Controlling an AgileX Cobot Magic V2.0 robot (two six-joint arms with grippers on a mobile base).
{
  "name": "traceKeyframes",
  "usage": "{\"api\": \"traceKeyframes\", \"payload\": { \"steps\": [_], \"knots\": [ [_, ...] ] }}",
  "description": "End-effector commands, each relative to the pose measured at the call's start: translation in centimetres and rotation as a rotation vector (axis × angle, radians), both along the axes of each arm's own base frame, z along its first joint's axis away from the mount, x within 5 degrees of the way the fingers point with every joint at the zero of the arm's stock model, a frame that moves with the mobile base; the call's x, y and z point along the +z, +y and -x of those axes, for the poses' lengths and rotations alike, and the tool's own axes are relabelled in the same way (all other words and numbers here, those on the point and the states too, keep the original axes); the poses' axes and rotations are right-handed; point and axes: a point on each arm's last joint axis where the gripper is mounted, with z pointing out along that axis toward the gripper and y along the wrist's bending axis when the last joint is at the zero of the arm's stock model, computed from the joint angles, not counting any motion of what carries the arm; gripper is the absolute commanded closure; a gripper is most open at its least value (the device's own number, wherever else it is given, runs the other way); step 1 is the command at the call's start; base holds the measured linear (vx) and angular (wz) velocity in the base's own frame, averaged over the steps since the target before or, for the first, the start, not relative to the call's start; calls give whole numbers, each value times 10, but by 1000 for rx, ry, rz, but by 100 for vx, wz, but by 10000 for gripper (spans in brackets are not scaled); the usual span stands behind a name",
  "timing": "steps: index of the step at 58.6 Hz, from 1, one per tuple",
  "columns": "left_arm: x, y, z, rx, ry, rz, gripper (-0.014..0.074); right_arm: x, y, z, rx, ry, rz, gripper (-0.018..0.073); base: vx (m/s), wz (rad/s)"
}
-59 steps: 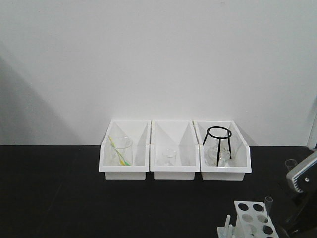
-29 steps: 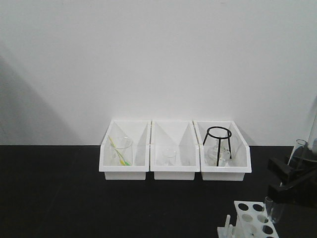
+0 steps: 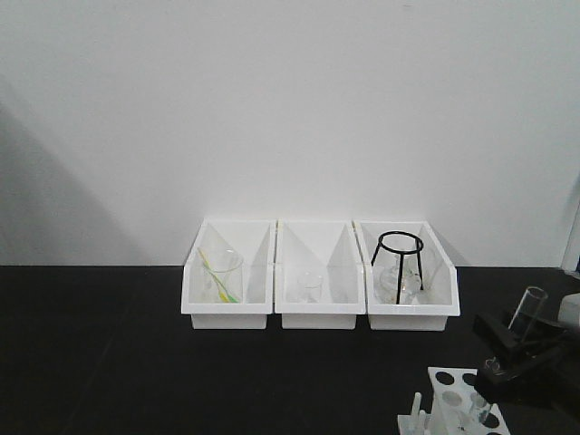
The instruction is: Flip and reinsert test tube from rack
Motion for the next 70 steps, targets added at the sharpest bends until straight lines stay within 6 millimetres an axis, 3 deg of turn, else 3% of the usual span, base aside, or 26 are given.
{"api": "traceKeyframes", "payload": {
  "steps": [1,31,44,58,70],
  "knots": [
    [8,-1,-1,-11,-98,-3,603,14,2,-5,36,-108,-13,568,0,0],
    [8,-1,-1,-11,-98,-3,603,-22,13,-20,169,-65,77,568,0,0],
    [8,-1,-1,-11,-98,-3,603,-48,15,-9,202,-94,114,568,0,0],
    [8,-1,-1,-11,-98,-3,603,-59,16,-11,221,-49,124,565,0,0],
    [8,-1,-1,-11,-98,-3,603,-71,17,-15,228,-25,94,505,0,0]
  ]
}}
